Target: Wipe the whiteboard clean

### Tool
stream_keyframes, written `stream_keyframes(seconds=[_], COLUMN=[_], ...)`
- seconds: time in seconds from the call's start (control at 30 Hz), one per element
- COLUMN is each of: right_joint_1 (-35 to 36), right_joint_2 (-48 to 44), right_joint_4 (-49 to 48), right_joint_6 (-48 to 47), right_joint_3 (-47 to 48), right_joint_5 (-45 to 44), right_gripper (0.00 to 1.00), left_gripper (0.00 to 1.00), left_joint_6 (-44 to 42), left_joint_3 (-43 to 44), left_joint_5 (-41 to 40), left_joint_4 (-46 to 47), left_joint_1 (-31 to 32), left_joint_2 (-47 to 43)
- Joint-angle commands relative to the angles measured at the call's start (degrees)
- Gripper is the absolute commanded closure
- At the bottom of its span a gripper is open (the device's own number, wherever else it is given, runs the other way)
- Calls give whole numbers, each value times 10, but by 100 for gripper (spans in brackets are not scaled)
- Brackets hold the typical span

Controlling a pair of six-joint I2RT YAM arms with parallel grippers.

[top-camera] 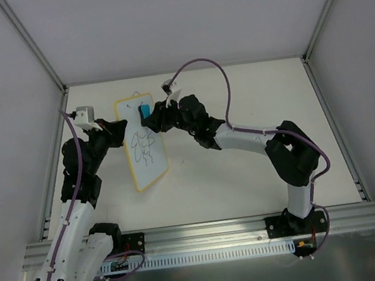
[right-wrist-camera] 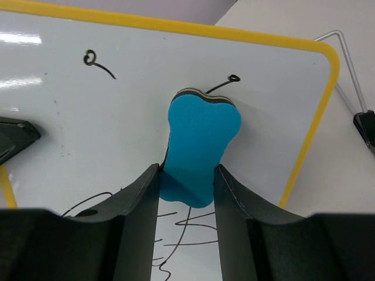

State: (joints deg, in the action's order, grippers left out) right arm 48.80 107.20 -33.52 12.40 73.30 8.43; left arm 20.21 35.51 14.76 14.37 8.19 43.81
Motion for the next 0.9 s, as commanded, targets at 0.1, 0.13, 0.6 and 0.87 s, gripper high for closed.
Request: stream_keyframes(seconds=[0.1,0.13,0.6,0.87], right_joint_1=[39,40,37,-36], right_joint_2=[-29,-29,-11,-5], right_joint_4=[6,12,36,-15], right_joint_6=[-3,-4,-5,33], right_joint_3=[66,76,114,5], right_joint_5=[69,72,84,71], right_gripper=[100,100,100,100], left_gripper=[100,100,100,100], left_joint_6=[-4,-8,-49,-56], left_joint_3=[33,33,36,35], left_joint_5=[109,110,110,119], left_joint_4=[-37,-39,-55,-55], left_joint_1=[14,14,14,14], left_joint_2=[21,21,14,7])
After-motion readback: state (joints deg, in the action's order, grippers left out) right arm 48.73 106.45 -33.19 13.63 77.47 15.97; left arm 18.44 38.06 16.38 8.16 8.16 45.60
